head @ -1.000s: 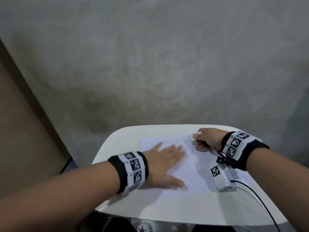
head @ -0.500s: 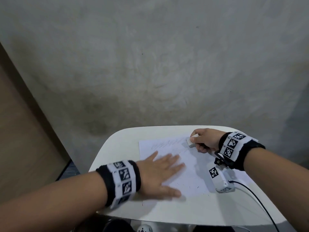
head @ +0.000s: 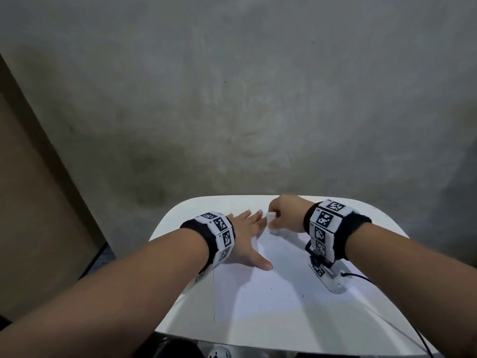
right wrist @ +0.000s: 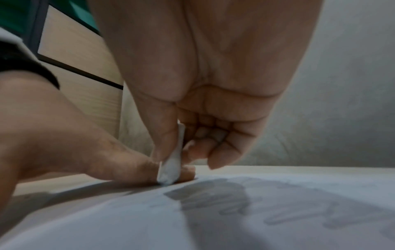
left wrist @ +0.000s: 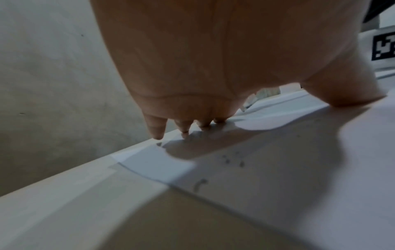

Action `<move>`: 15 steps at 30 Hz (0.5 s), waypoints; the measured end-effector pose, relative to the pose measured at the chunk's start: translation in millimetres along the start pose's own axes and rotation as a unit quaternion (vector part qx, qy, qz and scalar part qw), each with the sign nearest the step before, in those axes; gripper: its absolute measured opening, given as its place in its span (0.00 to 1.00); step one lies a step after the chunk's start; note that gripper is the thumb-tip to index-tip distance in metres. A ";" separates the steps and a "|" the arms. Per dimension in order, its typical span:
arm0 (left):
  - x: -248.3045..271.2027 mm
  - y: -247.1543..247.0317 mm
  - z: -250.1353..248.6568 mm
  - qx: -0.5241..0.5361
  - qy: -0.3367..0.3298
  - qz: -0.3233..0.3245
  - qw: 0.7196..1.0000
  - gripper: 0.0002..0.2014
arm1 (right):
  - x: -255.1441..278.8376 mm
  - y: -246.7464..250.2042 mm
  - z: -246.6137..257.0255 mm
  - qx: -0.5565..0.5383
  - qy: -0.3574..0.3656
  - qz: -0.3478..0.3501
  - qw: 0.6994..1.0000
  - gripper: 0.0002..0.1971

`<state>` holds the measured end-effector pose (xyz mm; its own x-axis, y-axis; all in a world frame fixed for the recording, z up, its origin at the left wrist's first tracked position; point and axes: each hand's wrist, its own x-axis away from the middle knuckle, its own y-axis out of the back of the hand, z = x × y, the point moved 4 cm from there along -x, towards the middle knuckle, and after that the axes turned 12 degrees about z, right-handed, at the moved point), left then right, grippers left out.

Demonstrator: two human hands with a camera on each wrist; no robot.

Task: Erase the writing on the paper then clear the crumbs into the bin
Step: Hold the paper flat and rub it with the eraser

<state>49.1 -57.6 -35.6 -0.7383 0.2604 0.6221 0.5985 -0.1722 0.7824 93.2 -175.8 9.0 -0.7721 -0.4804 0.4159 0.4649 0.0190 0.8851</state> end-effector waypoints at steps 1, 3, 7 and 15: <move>2.2 -2.2 2.3 0.002 0.002 -0.004 1.000 0.57 | -1.2 -1.2 2.3 0.011 -0.005 0.011 1.000 0.11; 4.2 -5.9 6.0 0.007 0.008 -0.017 1.000 0.58 | -1.9 -2.6 6.4 0.032 -0.008 0.025 0.999 0.12; -0.8 -9.2 10.1 0.025 0.010 -0.025 0.999 0.61 | -0.2 -6.6 17.0 0.126 -0.043 0.068 0.989 0.16; -2.3 -7.6 10.0 0.031 -0.004 -0.020 0.999 0.52 | 6.4 -19.6 49.1 0.159 0.011 0.091 0.983 0.17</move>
<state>49.4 -47.4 -43.3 -0.7593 0.2742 0.5902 0.5874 -0.1016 0.8029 57.9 -136.2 4.6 -0.6775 -0.4635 0.5711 0.4322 0.3773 0.8190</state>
